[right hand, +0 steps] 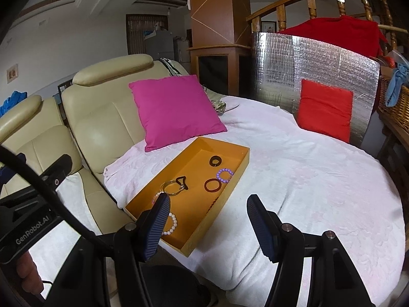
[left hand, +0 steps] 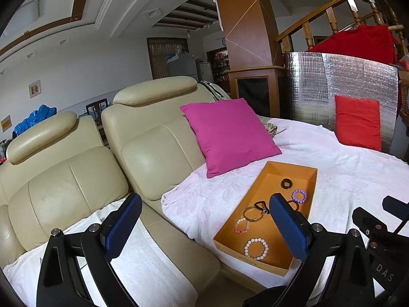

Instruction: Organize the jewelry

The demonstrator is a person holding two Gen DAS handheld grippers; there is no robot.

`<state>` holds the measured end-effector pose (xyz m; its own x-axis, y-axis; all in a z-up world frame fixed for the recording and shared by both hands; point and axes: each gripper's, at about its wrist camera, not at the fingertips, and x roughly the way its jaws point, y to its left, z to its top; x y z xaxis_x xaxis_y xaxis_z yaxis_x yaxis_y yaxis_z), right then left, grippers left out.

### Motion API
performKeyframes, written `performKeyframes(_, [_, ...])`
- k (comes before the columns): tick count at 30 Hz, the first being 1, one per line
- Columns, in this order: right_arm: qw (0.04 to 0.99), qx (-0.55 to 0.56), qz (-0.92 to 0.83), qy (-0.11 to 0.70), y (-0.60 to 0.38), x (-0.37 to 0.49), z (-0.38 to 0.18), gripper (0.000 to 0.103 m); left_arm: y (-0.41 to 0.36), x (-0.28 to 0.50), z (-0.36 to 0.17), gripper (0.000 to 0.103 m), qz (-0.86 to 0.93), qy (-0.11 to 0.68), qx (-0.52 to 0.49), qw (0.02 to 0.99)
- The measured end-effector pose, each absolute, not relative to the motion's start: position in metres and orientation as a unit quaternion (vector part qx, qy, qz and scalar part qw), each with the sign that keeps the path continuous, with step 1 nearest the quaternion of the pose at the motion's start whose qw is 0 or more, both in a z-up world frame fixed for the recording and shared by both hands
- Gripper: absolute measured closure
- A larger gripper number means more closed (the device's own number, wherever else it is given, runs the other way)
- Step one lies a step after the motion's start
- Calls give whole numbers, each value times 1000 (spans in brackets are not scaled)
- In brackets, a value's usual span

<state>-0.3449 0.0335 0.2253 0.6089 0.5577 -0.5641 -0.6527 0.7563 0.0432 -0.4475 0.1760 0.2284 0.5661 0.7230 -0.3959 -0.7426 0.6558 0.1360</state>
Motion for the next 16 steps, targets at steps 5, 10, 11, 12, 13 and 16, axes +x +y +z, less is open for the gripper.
performKeyframes(5, [892,-84,339,288,37,-340,224,37,182,-445,228,4,416,215,-24,883])
performKeyframes(10, [891,-83,339,292,38,-334,221,37,184,-439,225,3,421,220,-21,880])
performKeyframes(11, [890,-82,338,293,38,-333,220,37,184,-437,224,3,422,221,-20,879])
performKeyframes(12, [890,-80,339,294,37,-330,219,37,182,-433,224,4,418,221,-18,881])
performKeyframes(13, [890,-78,339,296,35,-327,218,37,180,-428,224,4,412,222,-15,884])
performKeyframes(16, [895,-59,323,302,16,-310,213,37,165,-401,225,4,380,226,-3,897])
